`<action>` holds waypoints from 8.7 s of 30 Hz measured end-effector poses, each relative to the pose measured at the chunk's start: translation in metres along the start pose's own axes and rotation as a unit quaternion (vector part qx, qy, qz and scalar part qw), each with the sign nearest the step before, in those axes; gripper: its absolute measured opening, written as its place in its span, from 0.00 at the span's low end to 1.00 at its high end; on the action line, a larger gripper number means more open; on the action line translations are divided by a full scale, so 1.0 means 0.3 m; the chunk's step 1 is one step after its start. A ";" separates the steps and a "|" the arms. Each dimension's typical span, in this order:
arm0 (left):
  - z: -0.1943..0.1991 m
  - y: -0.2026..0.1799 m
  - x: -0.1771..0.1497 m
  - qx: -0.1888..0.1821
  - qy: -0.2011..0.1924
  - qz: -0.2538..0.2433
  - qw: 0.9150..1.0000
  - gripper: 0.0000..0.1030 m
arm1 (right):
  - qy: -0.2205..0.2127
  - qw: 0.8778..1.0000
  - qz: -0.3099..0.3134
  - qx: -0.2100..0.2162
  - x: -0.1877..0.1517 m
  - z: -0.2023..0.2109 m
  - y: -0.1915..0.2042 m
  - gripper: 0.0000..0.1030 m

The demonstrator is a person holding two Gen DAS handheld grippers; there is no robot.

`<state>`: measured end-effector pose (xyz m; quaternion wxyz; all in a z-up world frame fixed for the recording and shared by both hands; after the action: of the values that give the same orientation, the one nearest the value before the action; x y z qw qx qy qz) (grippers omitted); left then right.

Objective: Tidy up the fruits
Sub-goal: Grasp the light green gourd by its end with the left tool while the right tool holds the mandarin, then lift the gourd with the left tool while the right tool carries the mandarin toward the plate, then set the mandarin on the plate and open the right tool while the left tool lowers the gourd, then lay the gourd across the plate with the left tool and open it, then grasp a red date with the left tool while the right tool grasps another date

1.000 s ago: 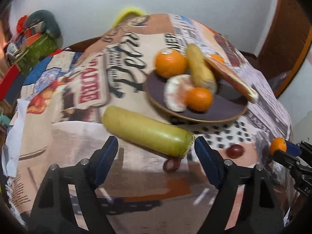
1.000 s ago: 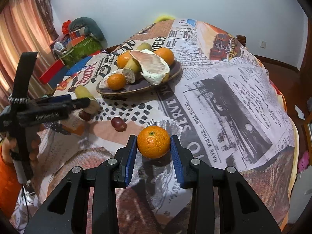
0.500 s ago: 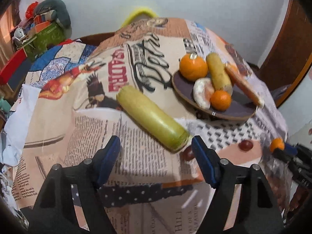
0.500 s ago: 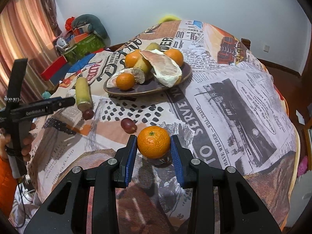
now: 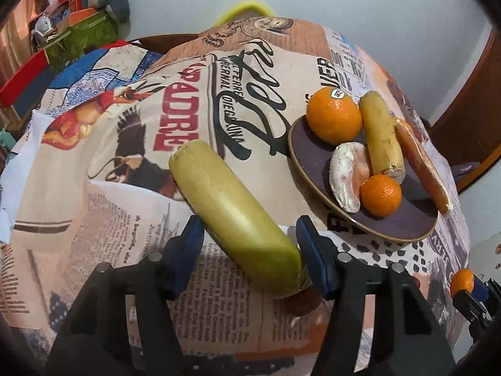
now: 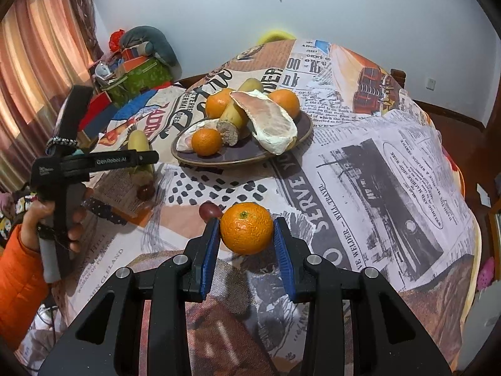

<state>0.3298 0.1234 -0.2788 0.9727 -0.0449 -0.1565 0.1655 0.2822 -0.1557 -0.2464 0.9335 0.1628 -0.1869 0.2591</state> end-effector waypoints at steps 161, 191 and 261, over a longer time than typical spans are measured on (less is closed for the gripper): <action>0.126 -0.103 0.291 -0.008 -0.038 -0.218 0.975 0.36 | -0.038 0.999 0.030 0.001 0.249 -0.020 -0.032 0.35; 0.015 -0.366 0.261 -0.023 -0.032 -0.311 0.950 0.55 | -0.040 0.999 0.037 0.003 0.269 -0.051 -0.026 0.35; 0.176 -0.208 -0.119 -0.081 -0.046 -0.228 0.969 0.19 | -0.007 0.999 0.049 -0.016 0.133 -0.039 0.125 0.20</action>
<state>0.3001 0.0545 -0.2303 0.9697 -0.0794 -0.2196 -0.0716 0.2966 -0.1037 -0.2315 0.9207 0.1405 -0.2056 0.3006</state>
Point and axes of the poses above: each gripper's, at about its wrist camera, not at the fingertips, and z roughly against the way its jaws point, y to its left, x to its top, the point moved 3 cm from there along -z, roughly the way its jaws point, and after that the axes turned 15 degrees about y, right-handed, at the moved point
